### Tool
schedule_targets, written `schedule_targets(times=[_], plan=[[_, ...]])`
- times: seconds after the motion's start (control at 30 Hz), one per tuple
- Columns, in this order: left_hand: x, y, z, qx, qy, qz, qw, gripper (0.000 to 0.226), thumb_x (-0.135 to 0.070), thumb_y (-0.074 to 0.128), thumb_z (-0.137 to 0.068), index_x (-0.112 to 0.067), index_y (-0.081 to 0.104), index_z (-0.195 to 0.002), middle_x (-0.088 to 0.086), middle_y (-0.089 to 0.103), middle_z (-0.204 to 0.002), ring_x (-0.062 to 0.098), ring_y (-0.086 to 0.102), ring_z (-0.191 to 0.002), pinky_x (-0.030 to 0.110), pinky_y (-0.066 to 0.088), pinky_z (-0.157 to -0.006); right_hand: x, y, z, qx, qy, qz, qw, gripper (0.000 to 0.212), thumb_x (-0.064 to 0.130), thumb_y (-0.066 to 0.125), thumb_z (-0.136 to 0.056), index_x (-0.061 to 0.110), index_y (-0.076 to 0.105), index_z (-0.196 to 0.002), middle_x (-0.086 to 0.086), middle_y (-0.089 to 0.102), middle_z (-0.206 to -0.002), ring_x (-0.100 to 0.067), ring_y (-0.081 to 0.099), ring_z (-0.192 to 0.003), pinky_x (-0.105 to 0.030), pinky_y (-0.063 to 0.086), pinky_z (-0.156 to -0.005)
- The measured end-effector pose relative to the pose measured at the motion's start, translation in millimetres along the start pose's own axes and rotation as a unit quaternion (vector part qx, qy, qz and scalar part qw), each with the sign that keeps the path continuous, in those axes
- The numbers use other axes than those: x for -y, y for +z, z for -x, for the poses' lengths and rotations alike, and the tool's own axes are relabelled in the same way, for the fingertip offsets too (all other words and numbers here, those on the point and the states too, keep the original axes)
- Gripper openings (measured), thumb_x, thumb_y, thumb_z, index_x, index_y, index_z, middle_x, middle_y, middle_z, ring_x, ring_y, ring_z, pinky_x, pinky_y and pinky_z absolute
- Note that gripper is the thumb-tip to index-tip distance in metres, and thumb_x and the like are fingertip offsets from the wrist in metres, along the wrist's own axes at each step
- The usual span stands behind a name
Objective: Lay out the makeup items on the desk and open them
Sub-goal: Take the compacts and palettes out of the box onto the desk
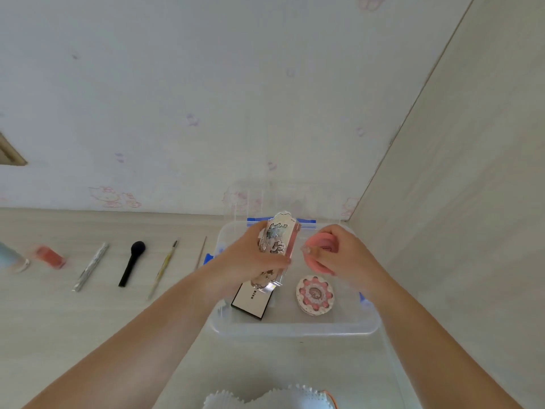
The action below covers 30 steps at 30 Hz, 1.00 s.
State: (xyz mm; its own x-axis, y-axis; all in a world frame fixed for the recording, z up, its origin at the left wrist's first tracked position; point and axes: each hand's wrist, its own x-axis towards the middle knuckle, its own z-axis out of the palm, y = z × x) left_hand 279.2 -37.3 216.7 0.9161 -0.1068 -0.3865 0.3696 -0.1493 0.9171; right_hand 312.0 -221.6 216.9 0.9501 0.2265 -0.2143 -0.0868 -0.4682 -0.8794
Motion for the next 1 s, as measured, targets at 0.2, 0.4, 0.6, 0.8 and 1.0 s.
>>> schedule_targets(times=[0.2,0.4,0.6,0.8,1.0], plan=[[7,-30,46,-0.039,0.054,0.081,0.994,0.058,-0.006,0.072,-0.078,-0.036,0.046,-0.121,-0.001,0.065,-0.110,0.014,0.066,-0.093,0.034,0.055,-0.082,24,28,8,0.017,0.004,-0.115,0.993,0.010,0.025,0.065,-0.086,0.026,0.056,-0.089,0.005,0.059,-0.088,-0.009,0.056,-0.073,-0.024,0.047,-0.058],[46,-78,80,-0.104,0.066,0.122,0.985,0.048,0.000,0.063,-0.084,-0.029,0.053,-0.121,0.004,0.068,-0.112,0.012,0.065,-0.095,0.025,0.055,-0.078,49,77,18,0.052,0.001,-0.119,0.992,0.007,0.025,0.063,-0.087,0.026,0.058,-0.091,0.009,0.061,-0.089,-0.004,0.058,-0.074,-0.019,0.051,-0.060],[88,-160,118,-0.120,0.038,0.187,0.974,0.034,0.002,0.059,-0.088,-0.022,0.059,-0.112,0.001,0.069,-0.100,0.014,0.065,-0.089,0.031,0.052,-0.080,82,158,23,0.106,0.006,-0.112,0.988,0.015,0.025,0.060,-0.090,0.020,0.059,-0.104,0.002,0.062,-0.097,-0.009,0.060,-0.078,-0.019,0.052,-0.061],[137,-251,153,-0.137,-0.008,0.205,0.969,0.042,-0.005,0.065,-0.077,-0.021,0.058,-0.116,0.002,0.068,-0.096,0.015,0.064,-0.086,0.036,0.051,-0.082,107,263,18,0.149,0.042,-0.133,0.979,0.011,0.019,0.057,-0.091,0.027,0.059,-0.099,0.002,0.061,-0.101,-0.009,0.061,-0.079,-0.023,0.054,-0.065],[190,-323,169,-0.200,-0.078,0.086,0.973,0.031,-0.003,0.058,-0.089,-0.023,0.057,-0.111,0.005,0.068,-0.100,0.018,0.066,-0.087,0.028,0.054,-0.075,96,367,7,0.177,0.156,-0.150,0.960,0.020,0.012,0.060,-0.090,0.012,0.058,-0.110,-0.011,0.060,-0.115,-0.017,0.065,-0.090,-0.025,0.059,-0.067]])
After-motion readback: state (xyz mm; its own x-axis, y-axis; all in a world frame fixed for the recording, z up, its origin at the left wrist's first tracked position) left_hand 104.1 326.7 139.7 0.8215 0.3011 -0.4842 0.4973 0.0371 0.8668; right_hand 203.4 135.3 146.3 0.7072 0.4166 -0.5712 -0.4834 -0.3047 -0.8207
